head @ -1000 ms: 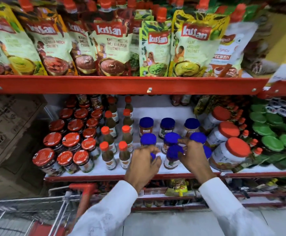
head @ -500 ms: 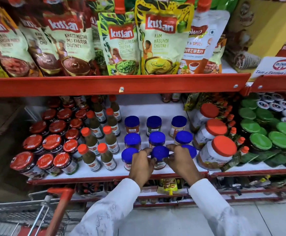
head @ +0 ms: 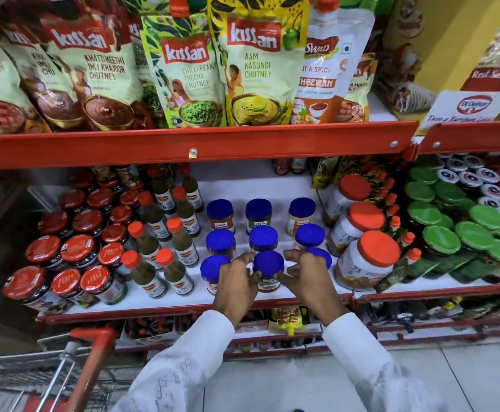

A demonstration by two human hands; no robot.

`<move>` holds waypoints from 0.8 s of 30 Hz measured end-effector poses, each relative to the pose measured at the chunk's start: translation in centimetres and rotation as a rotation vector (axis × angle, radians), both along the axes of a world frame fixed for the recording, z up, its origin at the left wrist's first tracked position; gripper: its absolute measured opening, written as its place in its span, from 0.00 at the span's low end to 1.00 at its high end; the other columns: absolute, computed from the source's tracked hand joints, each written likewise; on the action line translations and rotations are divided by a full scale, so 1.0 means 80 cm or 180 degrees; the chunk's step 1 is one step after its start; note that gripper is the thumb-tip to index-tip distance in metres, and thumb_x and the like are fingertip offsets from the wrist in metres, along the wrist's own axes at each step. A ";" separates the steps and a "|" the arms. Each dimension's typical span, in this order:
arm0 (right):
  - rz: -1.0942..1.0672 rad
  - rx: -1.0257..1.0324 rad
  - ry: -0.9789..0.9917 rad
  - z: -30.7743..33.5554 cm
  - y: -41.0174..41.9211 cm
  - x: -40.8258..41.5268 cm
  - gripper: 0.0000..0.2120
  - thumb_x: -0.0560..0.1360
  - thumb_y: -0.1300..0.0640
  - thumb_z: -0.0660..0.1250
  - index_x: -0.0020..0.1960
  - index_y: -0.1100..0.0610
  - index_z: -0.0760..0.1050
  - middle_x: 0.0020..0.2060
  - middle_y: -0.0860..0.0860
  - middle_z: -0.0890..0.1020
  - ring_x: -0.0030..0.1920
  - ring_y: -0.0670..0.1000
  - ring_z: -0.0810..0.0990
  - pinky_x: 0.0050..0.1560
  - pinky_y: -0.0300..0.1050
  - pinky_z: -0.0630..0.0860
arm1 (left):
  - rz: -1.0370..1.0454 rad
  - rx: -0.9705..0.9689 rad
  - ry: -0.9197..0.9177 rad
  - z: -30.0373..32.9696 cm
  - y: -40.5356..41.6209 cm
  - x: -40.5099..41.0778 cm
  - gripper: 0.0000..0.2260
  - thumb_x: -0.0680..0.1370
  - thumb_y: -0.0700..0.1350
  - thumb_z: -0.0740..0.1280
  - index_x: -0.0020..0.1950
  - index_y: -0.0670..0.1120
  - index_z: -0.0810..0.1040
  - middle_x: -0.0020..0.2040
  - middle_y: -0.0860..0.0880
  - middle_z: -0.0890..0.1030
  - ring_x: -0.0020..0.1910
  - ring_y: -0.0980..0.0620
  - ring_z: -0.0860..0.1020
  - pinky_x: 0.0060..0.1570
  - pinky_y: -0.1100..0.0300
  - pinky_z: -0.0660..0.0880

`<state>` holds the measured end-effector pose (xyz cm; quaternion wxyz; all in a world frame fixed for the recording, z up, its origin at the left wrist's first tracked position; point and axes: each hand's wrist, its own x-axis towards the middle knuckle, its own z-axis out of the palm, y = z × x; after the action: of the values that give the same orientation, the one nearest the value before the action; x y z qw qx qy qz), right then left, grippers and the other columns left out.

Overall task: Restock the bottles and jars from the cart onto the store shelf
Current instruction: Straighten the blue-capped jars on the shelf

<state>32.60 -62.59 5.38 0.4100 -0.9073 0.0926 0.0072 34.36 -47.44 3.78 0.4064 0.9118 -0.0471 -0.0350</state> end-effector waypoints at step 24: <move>-0.0076 -0.0139 -0.0139 -0.003 -0.124 -0.009 0.20 0.73 0.70 0.66 0.63 0.61 0.77 0.55 0.60 0.84 0.49 0.59 0.83 0.49 0.42 0.74 | -0.0377 -0.0148 -0.0046 0.001 -0.135 -0.002 0.17 0.74 0.35 0.70 0.61 0.45 0.80 0.56 0.46 0.85 0.53 0.48 0.83 0.56 0.55 0.79</move>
<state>31.88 -72.48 5.13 0.3920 -0.9149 0.0944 -0.0196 34.20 -58.23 3.87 0.4243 0.8980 -0.1048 -0.0512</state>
